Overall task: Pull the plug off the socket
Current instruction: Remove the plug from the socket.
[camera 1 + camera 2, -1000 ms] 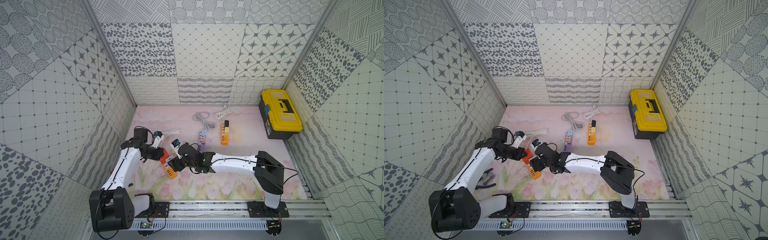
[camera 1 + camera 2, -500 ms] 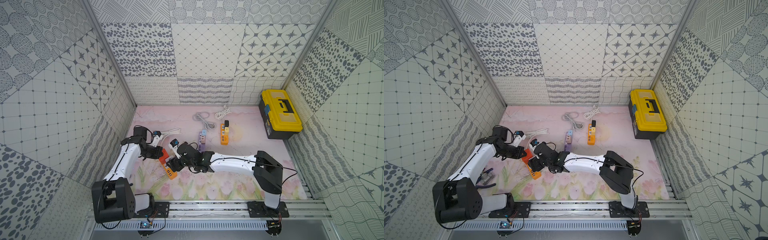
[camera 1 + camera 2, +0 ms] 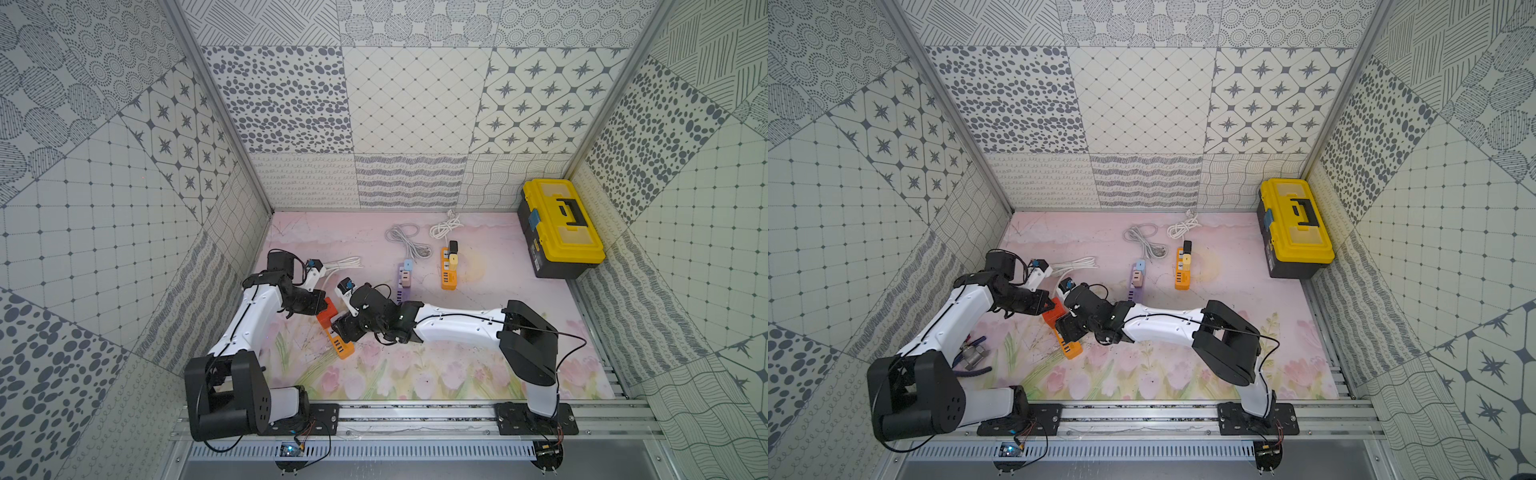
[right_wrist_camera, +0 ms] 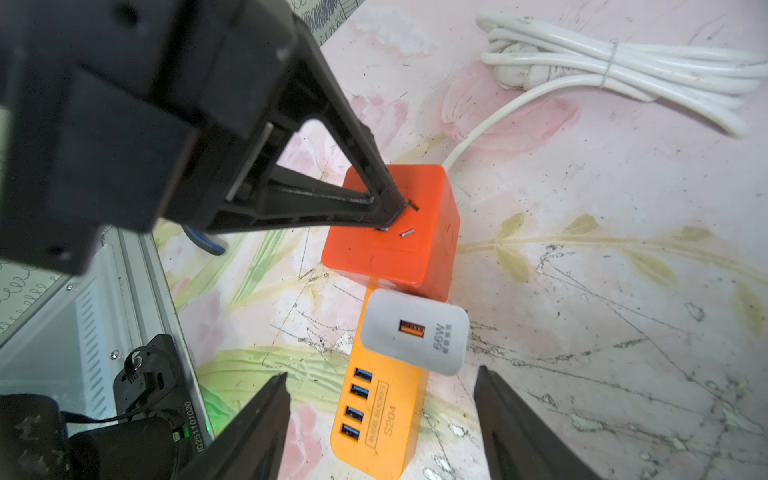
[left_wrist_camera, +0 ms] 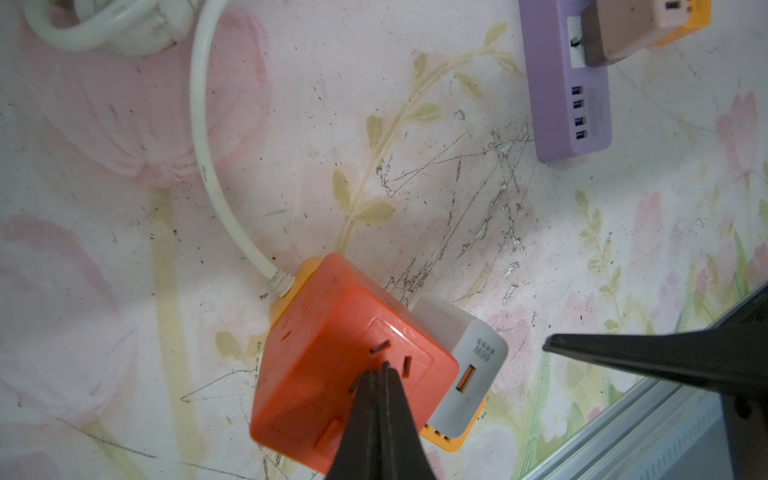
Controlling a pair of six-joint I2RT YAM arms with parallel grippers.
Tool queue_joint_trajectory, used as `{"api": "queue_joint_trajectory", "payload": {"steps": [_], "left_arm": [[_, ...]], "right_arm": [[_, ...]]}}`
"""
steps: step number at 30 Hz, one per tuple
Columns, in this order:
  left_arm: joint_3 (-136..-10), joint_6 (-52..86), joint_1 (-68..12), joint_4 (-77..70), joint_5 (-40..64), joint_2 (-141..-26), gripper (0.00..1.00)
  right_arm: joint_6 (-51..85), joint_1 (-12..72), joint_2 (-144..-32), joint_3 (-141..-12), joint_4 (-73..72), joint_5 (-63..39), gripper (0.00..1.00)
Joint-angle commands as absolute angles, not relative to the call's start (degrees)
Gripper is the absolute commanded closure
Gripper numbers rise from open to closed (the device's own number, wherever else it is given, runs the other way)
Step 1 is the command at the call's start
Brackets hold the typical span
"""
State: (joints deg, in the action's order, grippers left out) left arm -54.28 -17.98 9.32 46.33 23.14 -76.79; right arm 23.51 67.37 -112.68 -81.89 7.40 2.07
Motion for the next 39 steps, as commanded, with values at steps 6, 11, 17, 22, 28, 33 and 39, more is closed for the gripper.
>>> {"api": "queue_joint_trajectory", "payload": {"steps": [6, 11, 17, 22, 28, 33, 39], "left_arm": [[-51.4, -19.8, 9.6, 47.4, 20.2, -77.0, 1.00], [-49.5, -19.8, 9.7, 46.7, 20.0, -76.2, 1.00], [-48.3, -21.0, 10.0, 47.9, 19.3, -75.0, 1.00], [-47.9, -22.2, 10.3, 49.3, 18.4, -74.2, 1.00], [-47.1, -22.6, 10.5, 49.5, 17.8, -74.2, 1.00], [-46.5, -22.6, 10.8, 49.5, 18.0, -73.6, 1.00], [-45.4, -23.0, 11.1, 49.2, 17.8, -72.9, 1.00]], "right_arm": [[20.7, 67.2, -116.3, -84.7, 8.6, 4.5, 0.20], [19.7, 67.2, -117.8, -86.0, 9.4, 5.3, 0.16], [19.4, 67.2, -118.9, -87.3, 9.4, 5.2, 0.16], [19.6, 67.2, -119.8, -87.8, 9.0, 5.7, 0.17], [19.6, 67.2, -120.8, -88.2, 8.6, 6.2, 0.19], [19.0, 67.3, -121.5, -88.6, 8.3, 7.2, 0.22], [18.7, 68.0, -123.0, -90.0, 7.9, 7.8, 0.23]]}}
